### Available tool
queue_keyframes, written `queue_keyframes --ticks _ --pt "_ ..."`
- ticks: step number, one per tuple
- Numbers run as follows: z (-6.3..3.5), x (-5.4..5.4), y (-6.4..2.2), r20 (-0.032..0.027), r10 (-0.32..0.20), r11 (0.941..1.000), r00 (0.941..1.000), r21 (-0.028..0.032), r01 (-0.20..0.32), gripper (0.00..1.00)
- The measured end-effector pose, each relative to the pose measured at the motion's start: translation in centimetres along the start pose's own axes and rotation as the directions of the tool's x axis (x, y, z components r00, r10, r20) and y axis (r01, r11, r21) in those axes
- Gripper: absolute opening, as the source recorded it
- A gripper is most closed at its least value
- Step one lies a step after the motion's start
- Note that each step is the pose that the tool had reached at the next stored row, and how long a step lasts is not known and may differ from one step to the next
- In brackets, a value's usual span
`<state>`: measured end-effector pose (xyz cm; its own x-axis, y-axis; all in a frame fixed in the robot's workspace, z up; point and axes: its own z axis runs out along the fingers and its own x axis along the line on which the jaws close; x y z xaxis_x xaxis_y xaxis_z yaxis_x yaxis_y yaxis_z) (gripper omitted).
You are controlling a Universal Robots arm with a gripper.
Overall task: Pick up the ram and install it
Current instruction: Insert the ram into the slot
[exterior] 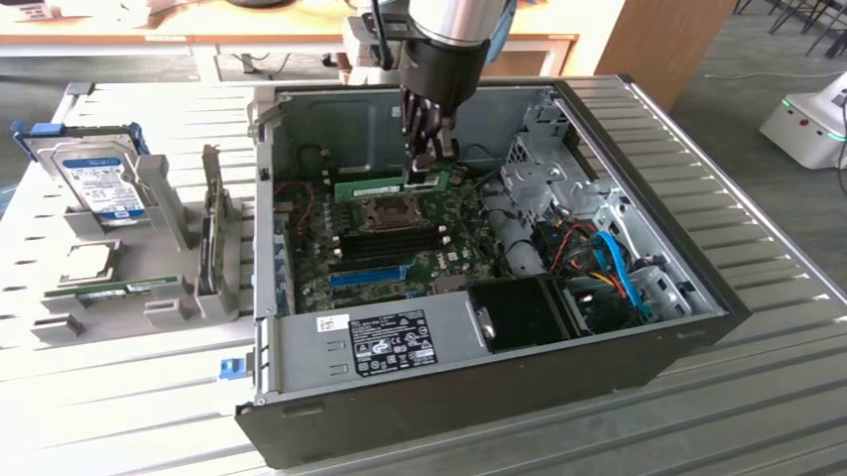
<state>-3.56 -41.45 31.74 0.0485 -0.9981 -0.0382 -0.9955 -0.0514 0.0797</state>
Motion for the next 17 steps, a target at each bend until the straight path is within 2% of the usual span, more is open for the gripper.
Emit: queue_keyframes --ticks 17 --pt "3.09 0.1 -0.25 0.0001 0.002 1.0000 1.0000 0.0005 -0.002 0.12"
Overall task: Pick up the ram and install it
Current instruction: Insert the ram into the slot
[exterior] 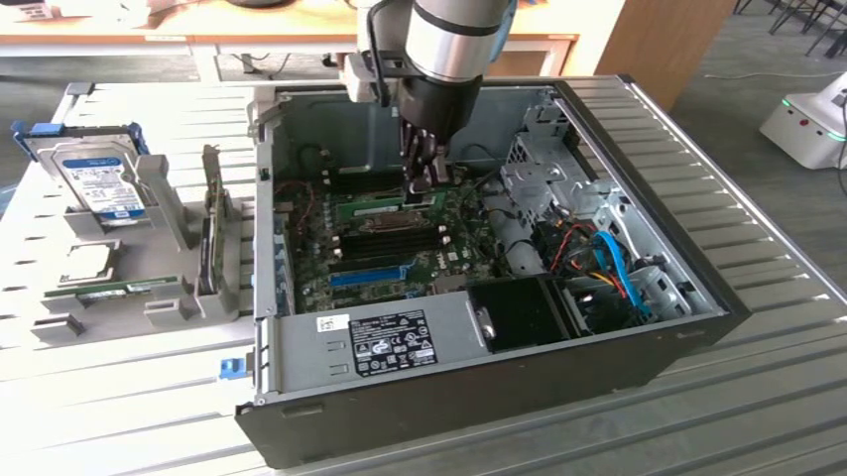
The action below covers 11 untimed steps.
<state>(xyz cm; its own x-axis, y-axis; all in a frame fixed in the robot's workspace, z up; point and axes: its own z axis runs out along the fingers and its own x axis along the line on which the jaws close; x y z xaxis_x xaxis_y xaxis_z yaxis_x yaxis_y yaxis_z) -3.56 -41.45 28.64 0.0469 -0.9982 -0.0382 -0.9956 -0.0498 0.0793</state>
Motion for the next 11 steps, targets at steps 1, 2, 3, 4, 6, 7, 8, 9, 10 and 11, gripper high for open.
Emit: queue_keyframes --ticks 1,2,3,4,6,7,8,9,10,11 --pt "0.18 0.01 -0.01 0.0000 0.000 1.0000 1.0000 0.0001 0.000 0.12" --pt "0.36 0.02 -0.03 0.0000 0.000 1.0000 1.0000 0.0001 0.000 0.12" --pt "0.54 0.02 -0.04 0.0000 0.000 1.0000 1.0000 0.0002 0.000 0.12" --pt "0.72 0.03 -0.06 0.0000 0.000 1.0000 1.0000 0.0002 0.000 0.12" --pt "1.05 0.04 -0.08 0.0001 0.001 1.0000 1.0000 0.0003 -0.001 0.12" --pt "1.08 0.04 -0.08 -0.0001 0.001 1.0000 1.0000 0.0003 -0.001 0.12" --pt "1.08 0.04 -0.08 -0.0001 0.001 1.0000 1.0000 0.0002 -0.001 0.12" --pt "1.08 0.04 -0.08 -0.0002 0.001 1.0000 1.0000 0.0002 -0.001 0.12" --pt "1.08 0.04 -0.08 -0.0002 0.001 1.0000 1.0000 0.0002 -0.001 0.12" --pt "1.08 0.04 -0.08 -0.0002 0.001 1.0000 1.0000 0.0003 -0.001 0.12"
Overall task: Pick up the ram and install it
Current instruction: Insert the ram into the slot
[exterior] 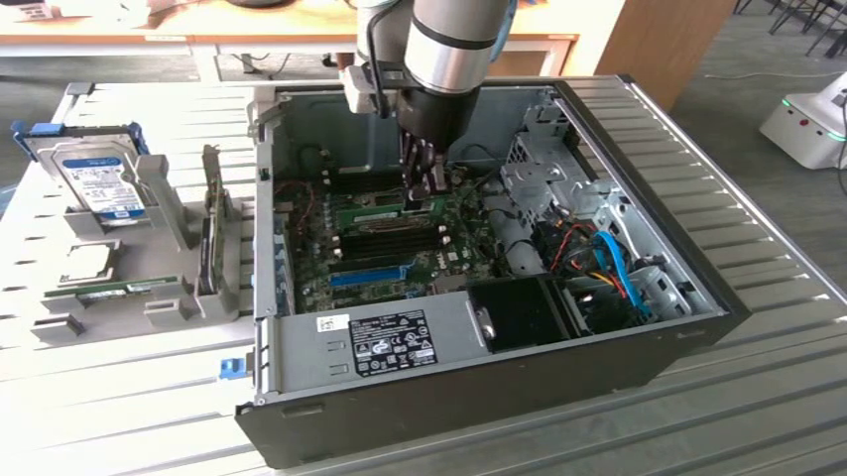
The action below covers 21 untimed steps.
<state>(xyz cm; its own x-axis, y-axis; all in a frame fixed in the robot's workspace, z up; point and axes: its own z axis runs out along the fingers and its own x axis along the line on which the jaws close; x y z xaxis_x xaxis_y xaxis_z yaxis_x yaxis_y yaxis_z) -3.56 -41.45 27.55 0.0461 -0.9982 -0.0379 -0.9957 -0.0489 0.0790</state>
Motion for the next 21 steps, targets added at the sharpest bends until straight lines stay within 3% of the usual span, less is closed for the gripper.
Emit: queue_keyframes --ticks 13,21 --pt "0.11 0.00 -0.02 0.0040 0.048 0.9988 0.9988 0.0018 -0.048 0.12" --pt "0.06 0.04 -0.74 0.0040 0.048 0.9988 0.9988 0.0018 -0.048 0.12"
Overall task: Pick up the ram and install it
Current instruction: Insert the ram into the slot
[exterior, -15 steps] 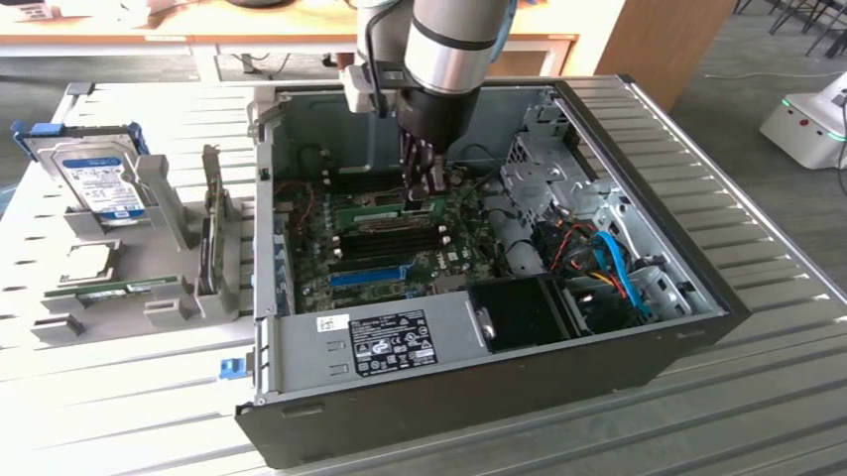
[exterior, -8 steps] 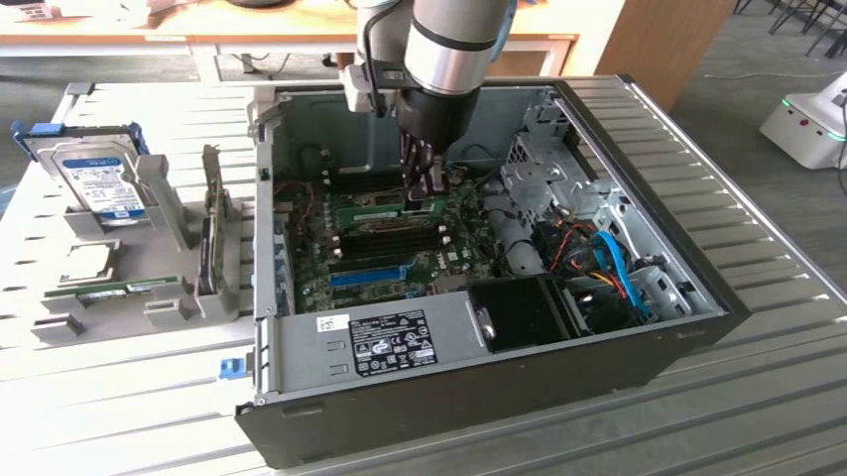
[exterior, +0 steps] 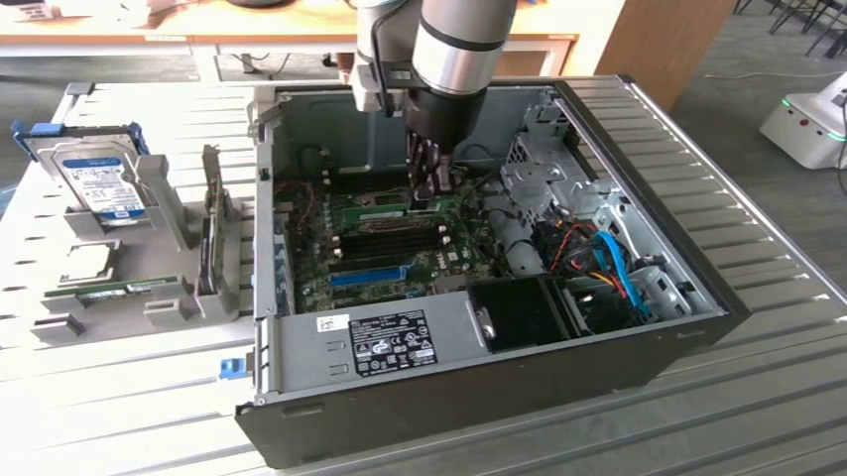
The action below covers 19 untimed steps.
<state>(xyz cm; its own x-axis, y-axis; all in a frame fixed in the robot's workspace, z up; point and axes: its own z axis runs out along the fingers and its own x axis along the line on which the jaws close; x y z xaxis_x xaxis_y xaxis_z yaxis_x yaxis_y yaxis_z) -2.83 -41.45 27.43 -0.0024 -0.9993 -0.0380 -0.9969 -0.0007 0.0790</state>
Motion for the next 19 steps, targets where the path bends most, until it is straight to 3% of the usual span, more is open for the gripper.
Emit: queue_keyframes --ticks 6,19 --pt "0.05 0.0 -0.09 0.0004 0.000 1.0000 1.0000 0.0002 0.000 0.12" --pt "1.30 0.1 -0.19 0.0000 0.000 1.0000 1.0000 0.0001 0.000 0.12"
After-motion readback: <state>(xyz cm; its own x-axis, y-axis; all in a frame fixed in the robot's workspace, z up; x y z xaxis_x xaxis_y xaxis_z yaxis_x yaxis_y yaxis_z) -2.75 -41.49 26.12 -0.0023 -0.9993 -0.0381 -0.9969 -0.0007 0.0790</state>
